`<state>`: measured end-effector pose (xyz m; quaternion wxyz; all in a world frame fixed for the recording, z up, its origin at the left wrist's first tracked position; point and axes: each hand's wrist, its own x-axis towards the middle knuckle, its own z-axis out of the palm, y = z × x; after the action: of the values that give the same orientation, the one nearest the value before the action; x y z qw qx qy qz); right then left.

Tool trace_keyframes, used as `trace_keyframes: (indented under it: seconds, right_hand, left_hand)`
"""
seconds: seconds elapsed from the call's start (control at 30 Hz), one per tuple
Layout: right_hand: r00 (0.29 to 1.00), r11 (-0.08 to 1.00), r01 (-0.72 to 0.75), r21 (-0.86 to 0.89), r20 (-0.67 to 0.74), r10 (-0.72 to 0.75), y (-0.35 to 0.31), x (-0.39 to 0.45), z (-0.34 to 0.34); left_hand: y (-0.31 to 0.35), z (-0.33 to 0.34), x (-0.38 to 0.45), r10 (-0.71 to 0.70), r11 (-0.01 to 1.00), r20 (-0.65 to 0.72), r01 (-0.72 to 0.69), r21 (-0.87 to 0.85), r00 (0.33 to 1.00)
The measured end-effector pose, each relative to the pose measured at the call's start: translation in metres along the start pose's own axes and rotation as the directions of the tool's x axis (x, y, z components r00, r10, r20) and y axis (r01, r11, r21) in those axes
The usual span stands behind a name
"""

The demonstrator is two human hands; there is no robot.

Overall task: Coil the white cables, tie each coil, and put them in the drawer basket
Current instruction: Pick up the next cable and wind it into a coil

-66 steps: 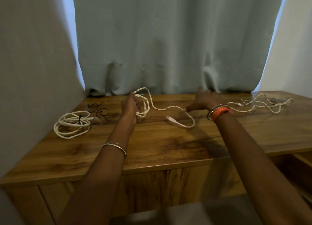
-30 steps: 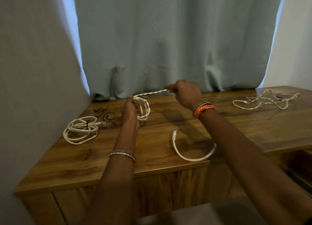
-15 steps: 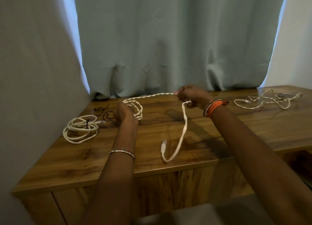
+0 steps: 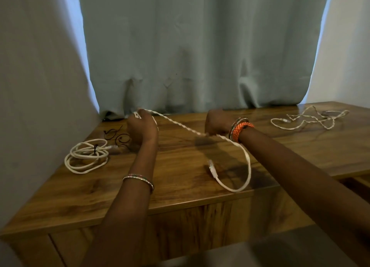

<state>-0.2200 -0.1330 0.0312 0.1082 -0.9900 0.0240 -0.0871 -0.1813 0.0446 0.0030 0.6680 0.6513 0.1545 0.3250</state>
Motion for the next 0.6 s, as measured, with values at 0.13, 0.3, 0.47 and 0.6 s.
trace_keyframes:
  seconds: [0.13,0.3,0.47,0.6]
  right_hand:
    - [0.967,0.812,0.159,-0.562,0.256,-0.012,-0.027,-0.055,-0.022]
    - [0.772,0.959,0.263,-0.103,0.619,-0.145,-0.022,-0.008,-0.013]
    - [0.686,0.771,0.054,0.634,0.538,-0.49,-0.027,-0.033,-0.037]
    - [0.808,0.751,0.095,0.653,0.389,-0.441,-0.015,-0.025,-0.042]
  left_hand:
    - [0.009,0.012,-0.014,0.301,0.95,0.309,-0.311,-0.017,0.902]
    - [0.021,0.017,-0.038,0.355,0.928,0.686,-0.327,-0.178,0.635]
    - [0.03,0.01,-0.038,0.315,0.942,0.808,-0.27,-0.201,0.498]
    - [0.023,0.012,-0.037,0.199,0.976,0.869,-0.176,-0.131,0.453]
